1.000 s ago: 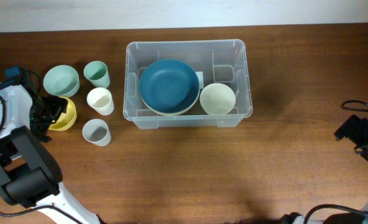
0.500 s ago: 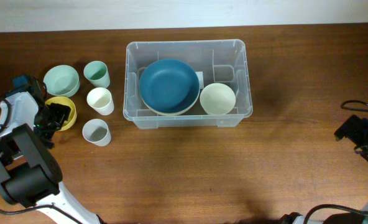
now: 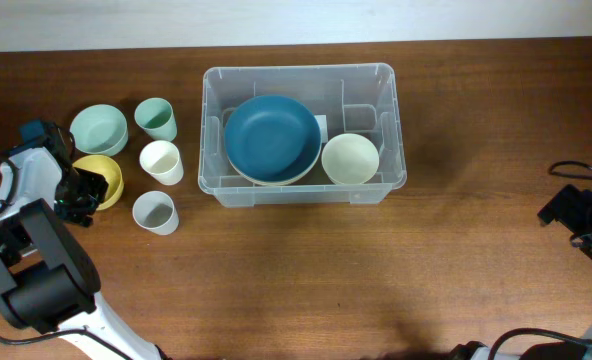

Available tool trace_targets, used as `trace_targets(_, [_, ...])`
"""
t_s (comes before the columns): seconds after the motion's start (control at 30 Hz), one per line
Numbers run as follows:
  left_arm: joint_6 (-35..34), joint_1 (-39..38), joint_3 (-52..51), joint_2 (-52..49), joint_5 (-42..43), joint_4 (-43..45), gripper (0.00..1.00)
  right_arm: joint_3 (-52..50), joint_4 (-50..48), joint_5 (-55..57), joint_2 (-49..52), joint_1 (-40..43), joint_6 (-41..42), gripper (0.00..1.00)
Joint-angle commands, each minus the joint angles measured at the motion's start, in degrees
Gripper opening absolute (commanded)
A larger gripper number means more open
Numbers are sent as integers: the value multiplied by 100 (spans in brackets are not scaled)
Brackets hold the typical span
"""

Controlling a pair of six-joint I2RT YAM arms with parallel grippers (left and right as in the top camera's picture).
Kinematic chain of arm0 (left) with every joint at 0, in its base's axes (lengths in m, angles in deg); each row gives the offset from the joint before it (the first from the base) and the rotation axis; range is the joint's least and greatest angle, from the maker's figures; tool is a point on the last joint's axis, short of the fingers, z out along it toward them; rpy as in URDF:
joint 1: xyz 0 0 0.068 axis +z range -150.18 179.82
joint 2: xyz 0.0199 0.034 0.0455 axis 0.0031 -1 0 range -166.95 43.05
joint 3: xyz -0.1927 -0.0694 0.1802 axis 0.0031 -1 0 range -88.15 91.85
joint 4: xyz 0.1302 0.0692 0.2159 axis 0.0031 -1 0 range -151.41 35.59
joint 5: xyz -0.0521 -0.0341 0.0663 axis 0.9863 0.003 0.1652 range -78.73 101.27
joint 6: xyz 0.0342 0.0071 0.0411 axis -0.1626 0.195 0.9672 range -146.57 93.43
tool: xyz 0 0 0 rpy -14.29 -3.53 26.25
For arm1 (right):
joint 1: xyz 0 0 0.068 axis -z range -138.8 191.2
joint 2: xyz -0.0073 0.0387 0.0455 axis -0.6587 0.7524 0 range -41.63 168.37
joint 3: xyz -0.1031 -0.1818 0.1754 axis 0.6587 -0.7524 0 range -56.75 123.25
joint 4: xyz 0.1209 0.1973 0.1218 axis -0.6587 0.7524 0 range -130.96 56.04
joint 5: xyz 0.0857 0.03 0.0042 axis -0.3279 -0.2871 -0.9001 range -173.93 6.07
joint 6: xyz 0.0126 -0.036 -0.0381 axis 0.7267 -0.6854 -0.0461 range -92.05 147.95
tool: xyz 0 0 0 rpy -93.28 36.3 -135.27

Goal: Pack container
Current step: 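Grip the yellow bowl rim with the left gripper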

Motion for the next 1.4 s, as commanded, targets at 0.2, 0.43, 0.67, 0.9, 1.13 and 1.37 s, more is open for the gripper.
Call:
trace_targets(0.2, [-31,9,-26,-57,-61,92,48,-22,2,-15,15,37,-17,99])
trace_targets(0.43, [-31,9,-26,-57,-63,118,48,-22,2,-15,15,37,-15,99])
trace_targets(0.67, [-28,9,-26,-57,-59,140,48,-22,2,-15,15,37,-15,99])
trace_targets(0.9, [-28,9,-26,-57,229,240,48,-22,2,-15,15,37,-17,99])
trace_targets(1.13, [-26,9,-26,-57,240,243,44,-22,2,-15,15,37,-17,99])
trace_targets(1.37, [-28,9,-26,-57,238,243,23,-20,2,-15,15,37,-17,99])
